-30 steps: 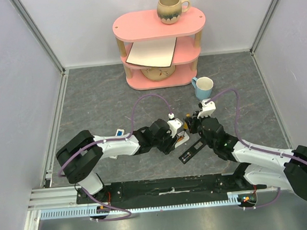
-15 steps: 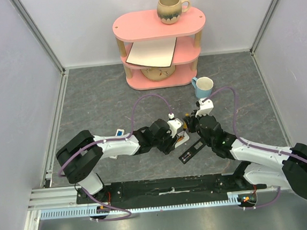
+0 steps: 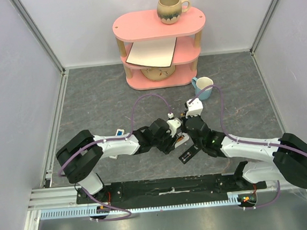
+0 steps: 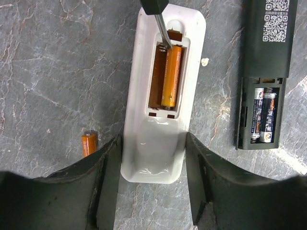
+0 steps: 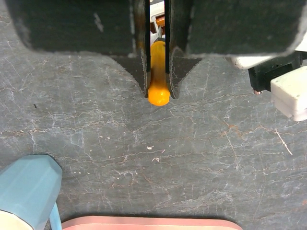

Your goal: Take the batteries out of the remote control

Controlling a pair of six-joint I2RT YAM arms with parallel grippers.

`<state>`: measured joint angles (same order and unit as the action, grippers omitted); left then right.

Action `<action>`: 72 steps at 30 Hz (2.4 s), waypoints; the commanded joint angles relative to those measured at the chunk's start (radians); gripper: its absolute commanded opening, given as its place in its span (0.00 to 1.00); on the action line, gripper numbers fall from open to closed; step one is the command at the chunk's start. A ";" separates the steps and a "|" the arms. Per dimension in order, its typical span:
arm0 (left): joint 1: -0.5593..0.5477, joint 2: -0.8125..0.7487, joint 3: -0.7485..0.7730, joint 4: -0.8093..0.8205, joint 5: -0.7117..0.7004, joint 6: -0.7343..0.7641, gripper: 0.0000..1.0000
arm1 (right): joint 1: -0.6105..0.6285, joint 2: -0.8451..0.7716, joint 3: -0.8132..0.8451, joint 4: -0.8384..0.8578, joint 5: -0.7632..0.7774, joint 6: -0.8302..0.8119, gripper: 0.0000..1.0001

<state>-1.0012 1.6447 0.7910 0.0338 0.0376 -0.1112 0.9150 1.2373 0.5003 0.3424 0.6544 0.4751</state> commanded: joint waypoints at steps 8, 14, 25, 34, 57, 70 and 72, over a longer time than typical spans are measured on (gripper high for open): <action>-0.011 0.021 0.001 -0.015 -0.034 0.044 0.49 | 0.007 -0.007 -0.052 0.009 -0.015 0.033 0.00; -0.016 0.001 -0.016 -0.014 -0.110 0.047 0.68 | 0.005 -0.022 -0.043 0.044 -0.045 -0.001 0.00; -0.036 -0.005 -0.015 -0.028 -0.298 0.035 0.62 | -0.005 -0.022 -0.049 0.041 -0.091 0.014 0.00; -0.033 -0.055 -0.041 -0.028 -0.510 -0.024 0.80 | -0.015 -0.096 -0.097 0.139 -0.199 -0.004 0.00; -0.033 -0.141 -0.093 0.037 -0.352 -0.021 0.26 | -0.024 -0.041 -0.077 0.244 -0.337 0.020 0.00; -0.031 -0.071 -0.055 0.026 -0.251 -0.013 0.36 | -0.024 -0.030 -0.253 0.609 -0.429 0.019 0.00; -0.031 -0.062 -0.049 0.023 -0.243 -0.012 0.37 | -0.025 -0.030 -0.267 0.658 -0.453 0.008 0.00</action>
<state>-1.0336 1.5440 0.7097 0.0292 -0.2424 -0.1246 0.8860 1.2026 0.2455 0.8074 0.2935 0.4831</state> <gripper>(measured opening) 0.362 0.078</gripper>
